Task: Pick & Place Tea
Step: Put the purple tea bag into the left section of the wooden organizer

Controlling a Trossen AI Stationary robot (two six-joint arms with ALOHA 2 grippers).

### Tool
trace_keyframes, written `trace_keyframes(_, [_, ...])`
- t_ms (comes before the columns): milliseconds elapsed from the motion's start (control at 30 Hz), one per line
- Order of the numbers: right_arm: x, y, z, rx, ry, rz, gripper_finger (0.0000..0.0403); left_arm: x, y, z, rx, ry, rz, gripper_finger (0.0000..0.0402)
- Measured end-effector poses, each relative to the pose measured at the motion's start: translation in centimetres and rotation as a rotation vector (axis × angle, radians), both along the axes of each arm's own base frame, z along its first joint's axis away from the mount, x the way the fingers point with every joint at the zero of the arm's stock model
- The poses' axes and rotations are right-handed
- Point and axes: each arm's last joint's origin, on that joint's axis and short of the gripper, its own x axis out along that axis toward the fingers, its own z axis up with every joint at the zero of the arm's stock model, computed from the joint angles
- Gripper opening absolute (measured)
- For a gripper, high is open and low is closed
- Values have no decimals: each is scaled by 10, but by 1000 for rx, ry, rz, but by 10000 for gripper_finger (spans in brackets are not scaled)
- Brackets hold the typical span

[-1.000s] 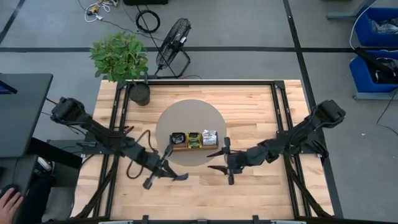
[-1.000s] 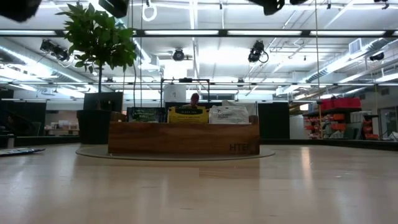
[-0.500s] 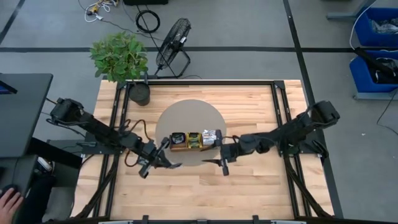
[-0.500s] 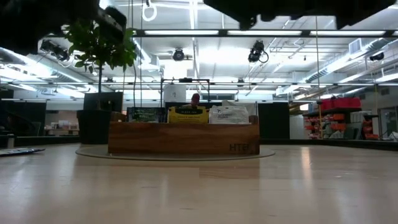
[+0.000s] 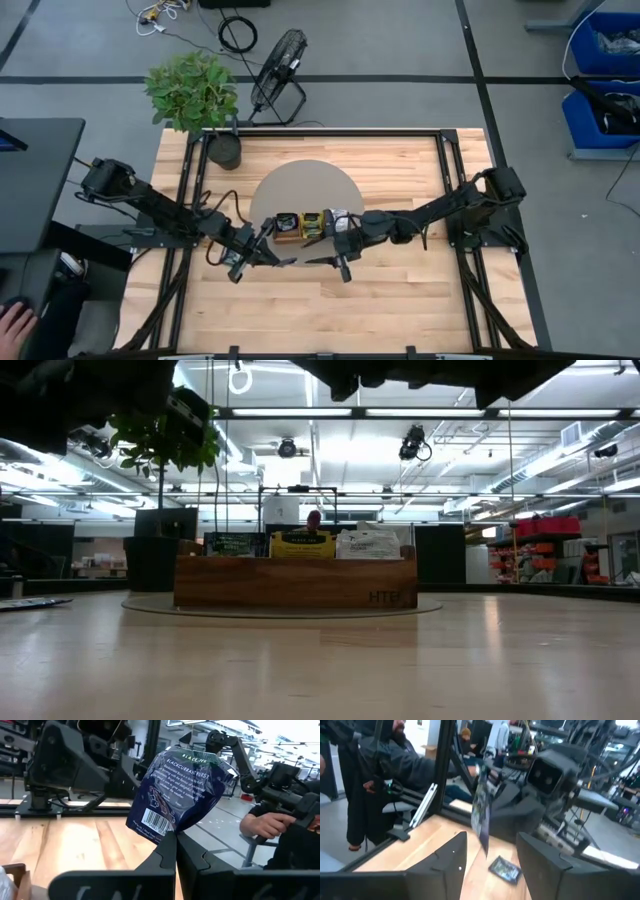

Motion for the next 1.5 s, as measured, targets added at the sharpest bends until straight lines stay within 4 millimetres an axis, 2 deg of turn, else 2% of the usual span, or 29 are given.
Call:
trace_keyframes(233, [11, -7, -6, 22, -8, 5, 171, 1, 4, -1, 4, 7, 26, 2])
trace_keyframes(400, [26, -3, -6, 11, 18, 35, 172, 2, 6, -2, -5, 22, 36, 2])
trace_keyframes(533, [28, -2, -5, -3, 38, 42, 162, 2, 5, -2, -9, 25, 34, 2])
trace_keyframes(633, [28, -2, -5, -2, 32, 58, 133, 2, 6, -2, -10, 27, 39, 2])
trace_keyframes(800, [28, -2, -4, 0, 29, 57, 33, 3, 6, -3, -6, 32, 74, 2])
trace_keyframes(867, [28, -2, -5, -1, 38, 56, 12, 3, 7, -3, -5, 33, 90, 5])
trace_keyframes(967, [28, -2, -5, 20, 54, 36, 11, 3, 7, -3, 2, 33, 102, 23])
trace_keyframes(1133, [26, 0, -10, 8, 92, -2, 4, 3, 7, -7, 15, 70, 114, 78])
trace_keyframes(1333, [18, 4, -16, 7, 166, -67, 1, 4, 9, -10, 29, 101, 97, 149])
trace_keyframes(1500, [10, 11, -18, 31, 225, -150, 1, 5, 15, -17, 49, 168, 135, 189])
